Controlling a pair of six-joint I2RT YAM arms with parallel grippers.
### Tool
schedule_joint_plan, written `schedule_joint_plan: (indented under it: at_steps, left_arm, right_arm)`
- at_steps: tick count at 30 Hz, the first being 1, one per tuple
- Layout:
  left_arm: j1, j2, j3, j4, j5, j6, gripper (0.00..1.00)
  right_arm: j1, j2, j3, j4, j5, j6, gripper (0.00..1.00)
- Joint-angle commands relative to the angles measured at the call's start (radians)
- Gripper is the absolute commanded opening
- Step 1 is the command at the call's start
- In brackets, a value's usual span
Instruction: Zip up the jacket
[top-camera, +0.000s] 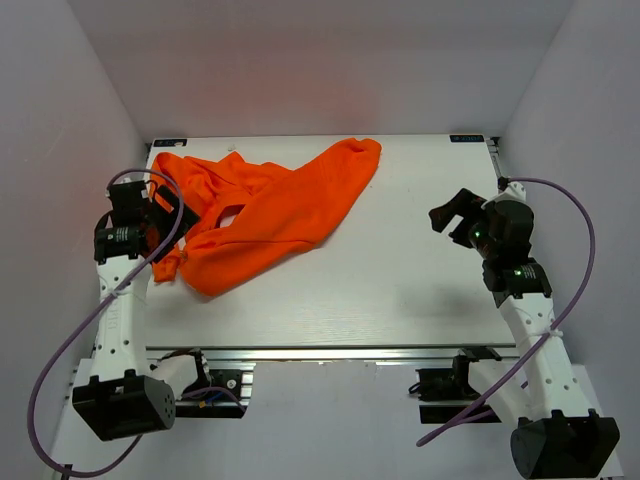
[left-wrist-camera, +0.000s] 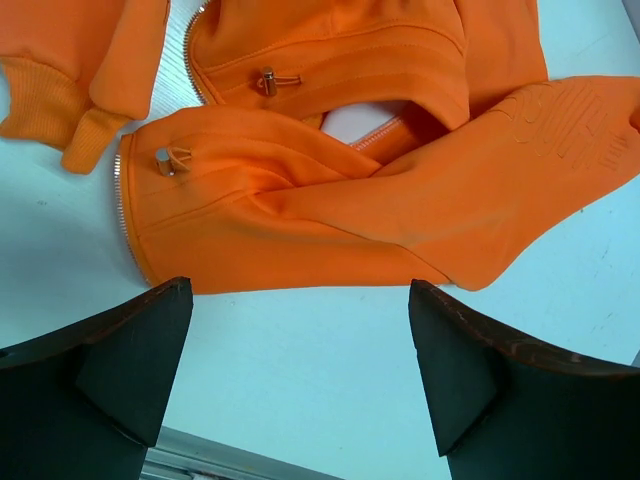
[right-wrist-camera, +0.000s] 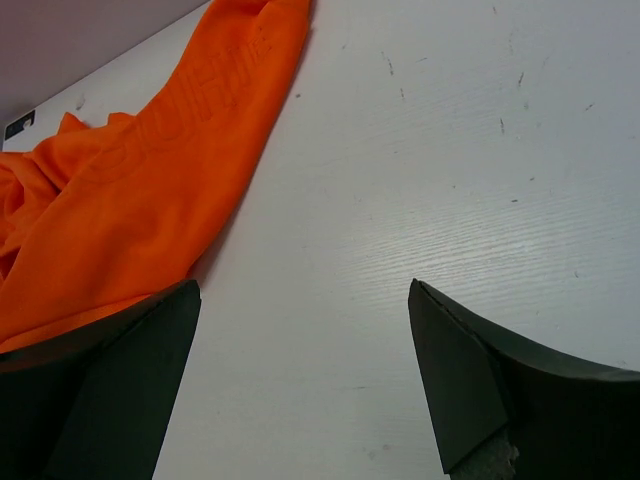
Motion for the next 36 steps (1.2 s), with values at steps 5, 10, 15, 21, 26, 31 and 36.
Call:
schedule_joint_plan:
  at_steps: [5, 10, 15, 21, 26, 31, 36]
  left_arm:
    - [0.002, 0.073, -0.045, 0.064, 0.024, -0.004, 0.98]
    - [-0.004, 0.165, -0.126, 0.078, 0.018, -0.053, 0.98]
    - [-0.065, 0.28, -0.168, 0.153, -0.026, -0.094, 0.98]
    - [-0.262, 0.538, -0.059, 0.22, -0.105, -0.13, 0.71]
    - [-0.417, 0.635, 0.05, 0.26, -0.068, -0.098, 0.0]
    - [-0.642, 0.581, 0.075, 0.395, 0.032, -0.039, 0.0]
    - [-0.843, 0.604, 0.156, 0.46, 0.092, -0.015, 0.0]
  right_arm:
    - [-0.006, 0.017, 0.002, 0.052, -0.09, -0.06, 0.89]
    - [-0.006, 0.052, -0.021, 0.068, -0.135, -0.078, 0.89]
    - [-0.006, 0.091, -0.012, 0.051, -0.164, -0.089, 0.89]
    - [-0.006, 0.099, -0.029, 0.068, -0.19, -0.084, 0.89]
    - [-0.004, 0.079, -0.043, 0.06, -0.222, -0.067, 0.89]
    - [-0.004, 0.06, -0.073, 0.063, -0.248, -0.066, 0.89]
    - [-0.004, 0.048, -0.087, 0.055, -0.257, -0.075, 0.89]
